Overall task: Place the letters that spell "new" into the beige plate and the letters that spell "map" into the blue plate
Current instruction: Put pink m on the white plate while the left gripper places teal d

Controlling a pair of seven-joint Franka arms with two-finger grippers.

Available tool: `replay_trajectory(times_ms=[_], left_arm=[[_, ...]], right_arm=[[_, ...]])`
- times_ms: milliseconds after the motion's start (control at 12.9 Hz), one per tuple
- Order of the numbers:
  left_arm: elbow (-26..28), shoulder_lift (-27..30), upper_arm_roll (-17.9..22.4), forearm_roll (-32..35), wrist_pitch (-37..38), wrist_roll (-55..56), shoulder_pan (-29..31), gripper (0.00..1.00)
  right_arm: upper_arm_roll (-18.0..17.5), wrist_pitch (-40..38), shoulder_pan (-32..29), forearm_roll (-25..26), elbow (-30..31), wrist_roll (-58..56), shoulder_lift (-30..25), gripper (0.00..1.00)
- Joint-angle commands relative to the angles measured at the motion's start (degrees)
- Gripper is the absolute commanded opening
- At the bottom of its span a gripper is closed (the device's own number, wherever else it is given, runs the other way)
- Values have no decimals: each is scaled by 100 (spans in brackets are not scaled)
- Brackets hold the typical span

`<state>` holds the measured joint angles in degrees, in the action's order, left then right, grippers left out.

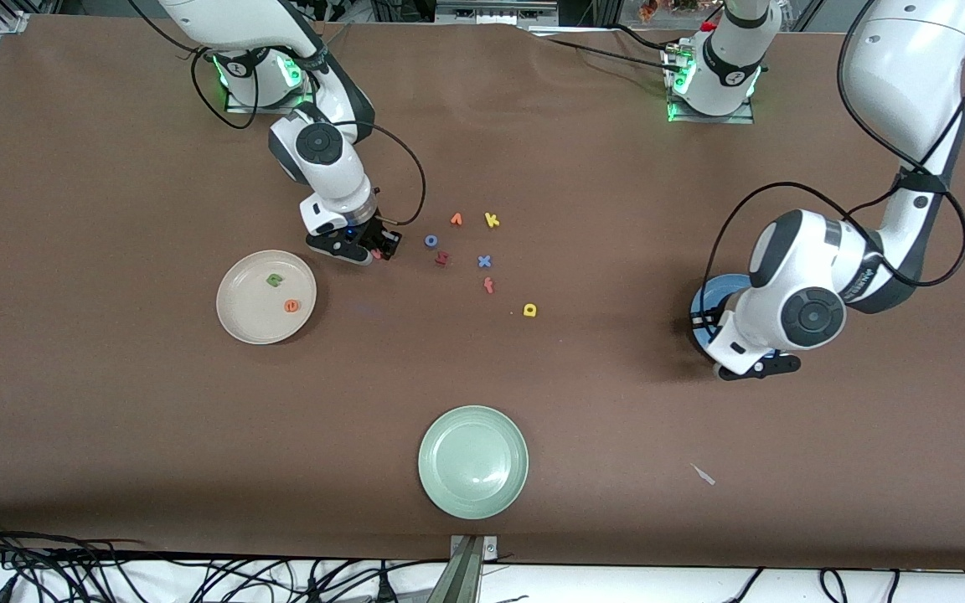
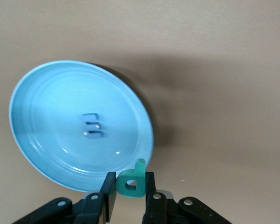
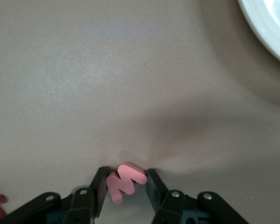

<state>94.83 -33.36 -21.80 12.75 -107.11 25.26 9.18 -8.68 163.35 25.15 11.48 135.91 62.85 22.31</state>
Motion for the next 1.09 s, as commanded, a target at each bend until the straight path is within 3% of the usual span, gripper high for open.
replay_trajectory(times_ms=[0,78,233,543,621,698,776,853,1009], left_arm=[[106,-48,-18,-9,-12,-573,128,15],[106,-66,-9,43,-12,-844,172,32],[106,-118,-9,87,14,-1451,286,100],[27,-57,-61,9,173,-957,208,100],[19,-57,-157,17,121,-448,112,100],[18,-66,-245,0,-2,-147,-11,100],[27,-66,-272,-44,-186,91,-108,100],[18,-75,-333,-184,-309,328,-257,100],[18,-83,-351,-316,-765,890,-591,100]], right_arm=[[7,-257,-19,-67,6,-149,-173,0],[42,-634,-45,-67,-38,-324,-409,0],[234,-1608,-324,-67,-126,-1549,-936,0],[1270,-2088,-573,-76,-126,-3978,-1291,2],[1516,-2062,-573,-76,-126,-4365,-1273,10],[1693,-2036,-581,-85,-135,-4682,-1273,42],[1790,-2044,-581,-146,-161,-4790,-1273,84],[1791,-2088,-581,-224,-239,-4808,-1291,99],[1782,-2786,-581,-347,-773,-4808,-1300,99]])
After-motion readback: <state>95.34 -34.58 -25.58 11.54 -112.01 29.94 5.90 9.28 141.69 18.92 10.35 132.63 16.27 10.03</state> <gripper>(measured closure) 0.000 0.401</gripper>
